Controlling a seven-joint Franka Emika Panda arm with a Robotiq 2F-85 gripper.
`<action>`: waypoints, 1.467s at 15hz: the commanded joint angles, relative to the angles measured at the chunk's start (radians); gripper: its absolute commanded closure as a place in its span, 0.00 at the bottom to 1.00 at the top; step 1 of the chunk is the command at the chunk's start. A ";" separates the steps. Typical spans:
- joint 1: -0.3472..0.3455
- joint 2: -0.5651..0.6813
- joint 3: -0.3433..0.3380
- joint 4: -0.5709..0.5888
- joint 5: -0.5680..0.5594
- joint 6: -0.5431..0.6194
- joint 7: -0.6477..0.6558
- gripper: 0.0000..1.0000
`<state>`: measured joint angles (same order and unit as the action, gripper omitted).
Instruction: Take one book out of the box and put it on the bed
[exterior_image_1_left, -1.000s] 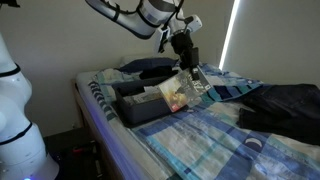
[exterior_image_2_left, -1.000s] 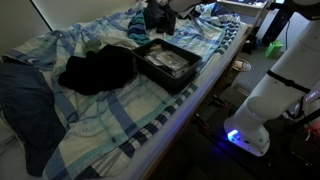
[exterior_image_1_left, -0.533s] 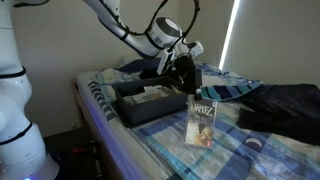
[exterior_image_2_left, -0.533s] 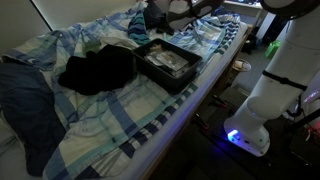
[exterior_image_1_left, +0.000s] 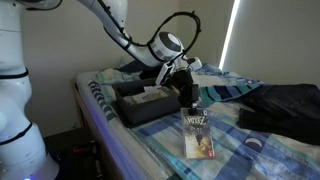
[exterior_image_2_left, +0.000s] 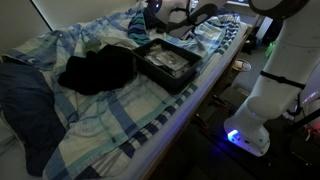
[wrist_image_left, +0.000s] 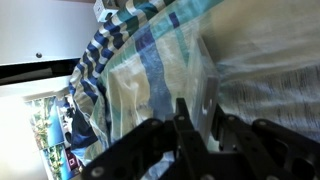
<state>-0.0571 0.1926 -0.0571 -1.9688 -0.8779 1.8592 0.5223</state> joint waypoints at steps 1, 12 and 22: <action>0.001 -0.016 -0.016 0.004 0.038 -0.001 0.013 0.42; 0.008 -0.103 -0.023 0.097 0.224 -0.008 -0.009 0.01; 0.018 -0.168 -0.002 0.114 0.390 -0.001 -0.125 0.00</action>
<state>-0.0371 0.0237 -0.0612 -1.8574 -0.4887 1.8616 0.3984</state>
